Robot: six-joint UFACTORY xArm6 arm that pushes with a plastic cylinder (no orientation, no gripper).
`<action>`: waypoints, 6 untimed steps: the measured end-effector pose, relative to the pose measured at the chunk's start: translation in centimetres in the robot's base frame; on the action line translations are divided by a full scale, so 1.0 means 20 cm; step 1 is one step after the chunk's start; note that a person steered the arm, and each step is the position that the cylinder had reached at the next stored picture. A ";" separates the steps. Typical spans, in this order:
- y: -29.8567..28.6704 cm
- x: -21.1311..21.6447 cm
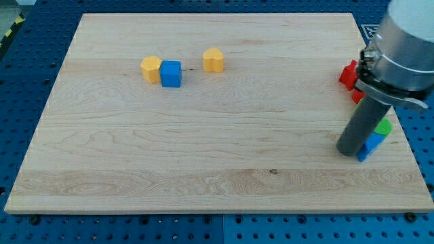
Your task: Move the blue cube down a bit
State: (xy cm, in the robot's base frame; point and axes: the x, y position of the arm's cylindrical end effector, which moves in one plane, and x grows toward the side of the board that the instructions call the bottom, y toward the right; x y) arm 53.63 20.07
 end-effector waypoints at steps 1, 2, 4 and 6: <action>0.01 0.00; -0.01 0.00; -0.24 0.00; -0.59 -0.05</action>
State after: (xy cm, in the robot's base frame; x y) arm 52.63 8.36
